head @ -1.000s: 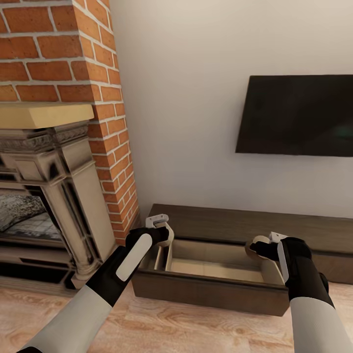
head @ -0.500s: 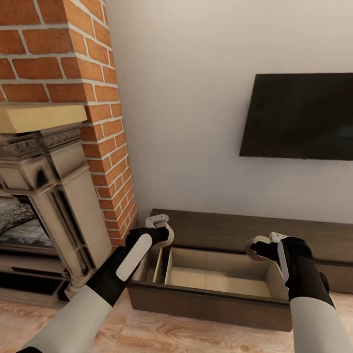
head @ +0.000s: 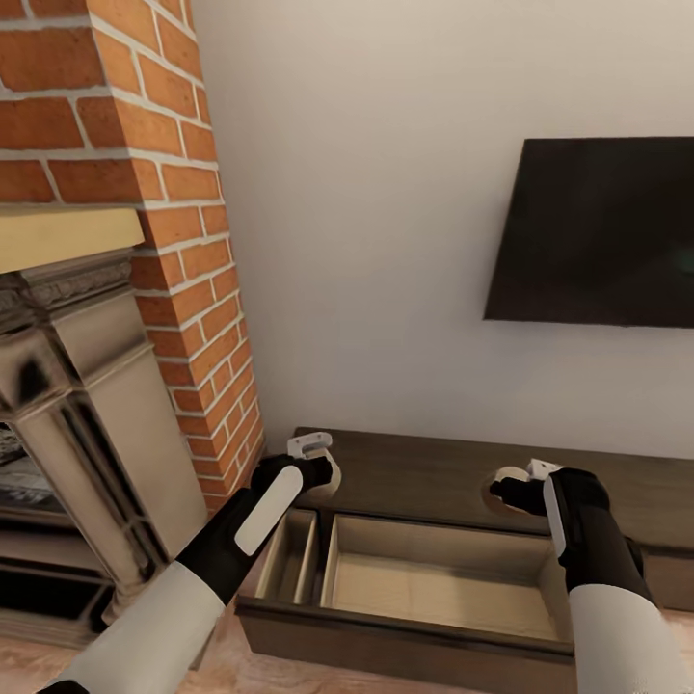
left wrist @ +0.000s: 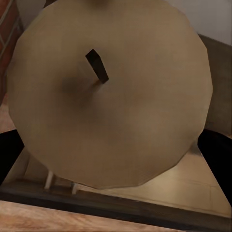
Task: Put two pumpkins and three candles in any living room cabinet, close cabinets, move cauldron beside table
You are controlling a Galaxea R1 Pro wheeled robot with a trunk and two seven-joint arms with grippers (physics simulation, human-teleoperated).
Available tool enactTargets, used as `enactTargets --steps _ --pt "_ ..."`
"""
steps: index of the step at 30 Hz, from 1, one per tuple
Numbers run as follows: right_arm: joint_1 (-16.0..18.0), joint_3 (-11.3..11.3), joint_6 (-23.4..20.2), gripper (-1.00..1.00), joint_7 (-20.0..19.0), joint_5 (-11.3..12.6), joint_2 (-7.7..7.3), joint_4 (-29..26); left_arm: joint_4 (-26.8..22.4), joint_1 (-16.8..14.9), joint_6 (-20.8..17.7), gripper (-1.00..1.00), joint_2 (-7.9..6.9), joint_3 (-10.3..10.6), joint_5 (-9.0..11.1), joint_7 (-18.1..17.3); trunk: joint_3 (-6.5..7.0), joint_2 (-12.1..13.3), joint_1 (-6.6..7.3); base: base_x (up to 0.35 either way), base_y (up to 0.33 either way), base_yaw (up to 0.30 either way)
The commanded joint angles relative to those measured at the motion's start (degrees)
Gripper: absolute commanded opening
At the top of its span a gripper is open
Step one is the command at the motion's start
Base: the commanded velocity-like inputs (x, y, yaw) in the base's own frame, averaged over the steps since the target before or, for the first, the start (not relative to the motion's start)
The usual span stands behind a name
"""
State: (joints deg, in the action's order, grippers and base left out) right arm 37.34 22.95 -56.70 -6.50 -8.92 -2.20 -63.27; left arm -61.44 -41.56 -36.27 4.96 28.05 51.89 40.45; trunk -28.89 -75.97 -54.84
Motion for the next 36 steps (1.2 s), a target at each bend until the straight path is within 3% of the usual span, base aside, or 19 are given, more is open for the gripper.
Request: enactTargets --steps 1,5,8,9,12,14,29,36 --pt "0.0 0.0 0.0 -1.00 0.0 0.0 0.00 0.4 0.2 0.0 0.1 -1.00 0.02 0.0 0.0 -0.1 0.01 0.0 0.00 0.334 0.000 0.000" --pt "0.0 -0.1 0.1 -1.00 0.2 -0.2 0.00 2.2 0.6 0.0 0.3 -1.00 0.15 0.0 0.2 -0.1 0.01 0.0 0.00 0.318 0.000 0.000" --pt "0.0 -0.6 0.1 -1.00 0.6 -0.5 -0.08 6.4 2.9 0.2 0.4 -1.00 0.80 1.5 0.2 -0.2 0.01 0.0 0.00 0.030 0.000 0.000" --pt "0.0 -3.6 0.1 -1.00 0.8 -1.1 -0.26 9.9 9.9 0.3 1.2 -1.00 2.29 3.8 0.3 -0.2 0.01 0.0 0.00 0.002 0.000 0.000" --pt "0.0 -4.7 0.6 -1.00 0.8 -1.3 -0.18 13.8 15.1 0.3 4.2 -1.00 2.80 4.3 0.3 -2.1 0.01 0.0 0.00 0.001 0.000 0.000" --pt "0.0 -5.0 1.3 -1.00 0.7 -1.3 -0.30 17.0 20.1 0.3 5.1 -1.00 2.93 4.5 0.2 -6.8 0.01 0.0 0.00 0.000 0.000 -0.174" --pt "0.0 -5.0 1.3 -1.00 0.7 -1.1 -0.18 17.7 21.0 0.3 5.3 -1.00 2.77 4.6 0.2 -8.1 0.01 0.0 0.00 0.000 0.000 -0.267" --pt "0.0 -5.1 3.5 -1.00 0.4 -1.1 -0.12 20.0 21.6 0.7 5.3 -1.00 2.47 4.6 0.2 -8.1 0.01 0.0 0.00 0.081 0.000 -0.064"
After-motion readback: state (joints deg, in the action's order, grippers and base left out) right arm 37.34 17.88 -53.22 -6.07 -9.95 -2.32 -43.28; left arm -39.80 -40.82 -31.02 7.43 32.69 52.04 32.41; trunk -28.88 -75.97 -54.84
